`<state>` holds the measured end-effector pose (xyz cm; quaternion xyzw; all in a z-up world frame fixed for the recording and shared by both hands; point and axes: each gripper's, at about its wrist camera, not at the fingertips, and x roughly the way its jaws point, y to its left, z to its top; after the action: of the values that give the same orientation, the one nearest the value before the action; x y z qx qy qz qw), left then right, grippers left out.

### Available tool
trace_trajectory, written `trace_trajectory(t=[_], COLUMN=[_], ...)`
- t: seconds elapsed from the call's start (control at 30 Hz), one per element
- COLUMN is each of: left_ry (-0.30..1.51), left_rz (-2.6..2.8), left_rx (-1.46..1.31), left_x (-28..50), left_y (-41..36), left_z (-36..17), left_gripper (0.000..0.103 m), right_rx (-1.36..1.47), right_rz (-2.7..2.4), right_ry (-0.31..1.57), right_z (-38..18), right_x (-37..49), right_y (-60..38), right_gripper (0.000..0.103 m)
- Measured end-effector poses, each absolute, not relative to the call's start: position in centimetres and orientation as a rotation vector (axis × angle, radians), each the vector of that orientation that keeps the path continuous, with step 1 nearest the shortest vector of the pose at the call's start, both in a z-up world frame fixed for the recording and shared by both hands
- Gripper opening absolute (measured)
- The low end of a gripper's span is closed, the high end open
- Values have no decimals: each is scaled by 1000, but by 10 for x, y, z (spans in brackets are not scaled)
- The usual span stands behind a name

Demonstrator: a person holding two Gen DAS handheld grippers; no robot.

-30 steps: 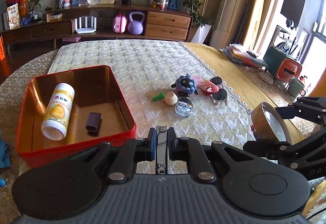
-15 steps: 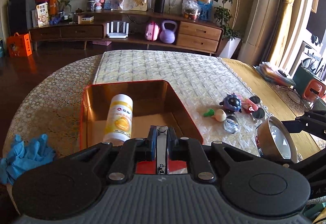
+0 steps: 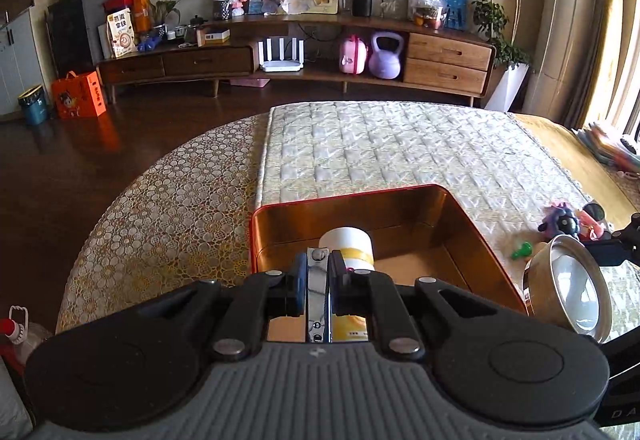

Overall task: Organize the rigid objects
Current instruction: 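Carry the nail clipper and the round mirror over the red tin with both tools, then release the nail clipper into the tin with the left tool while the right tool drops the mirror in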

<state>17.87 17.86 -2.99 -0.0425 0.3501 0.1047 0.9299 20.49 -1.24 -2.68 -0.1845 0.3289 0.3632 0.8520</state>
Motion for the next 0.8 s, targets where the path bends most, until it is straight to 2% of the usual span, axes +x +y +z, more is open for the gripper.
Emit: trace_trajectory(t=[0.3, 0.63, 0.8], left_ry=[768, 833, 859], left_rz=[256, 249, 245], left_rx=[-29, -8, -6], left_x=[216, 240, 247], left_y=[188, 188, 186], left_z=[-47, -64, -71], left_gripper=[11, 11, 11], right_rx=[-451, -633, -590], right_rz=[798, 810, 830], right_ry=[719, 646, 672], right_z=[-48, -63, -65], right_x=[228, 220, 222], right_y=[24, 51, 49], right_gripper=[78, 78, 78])
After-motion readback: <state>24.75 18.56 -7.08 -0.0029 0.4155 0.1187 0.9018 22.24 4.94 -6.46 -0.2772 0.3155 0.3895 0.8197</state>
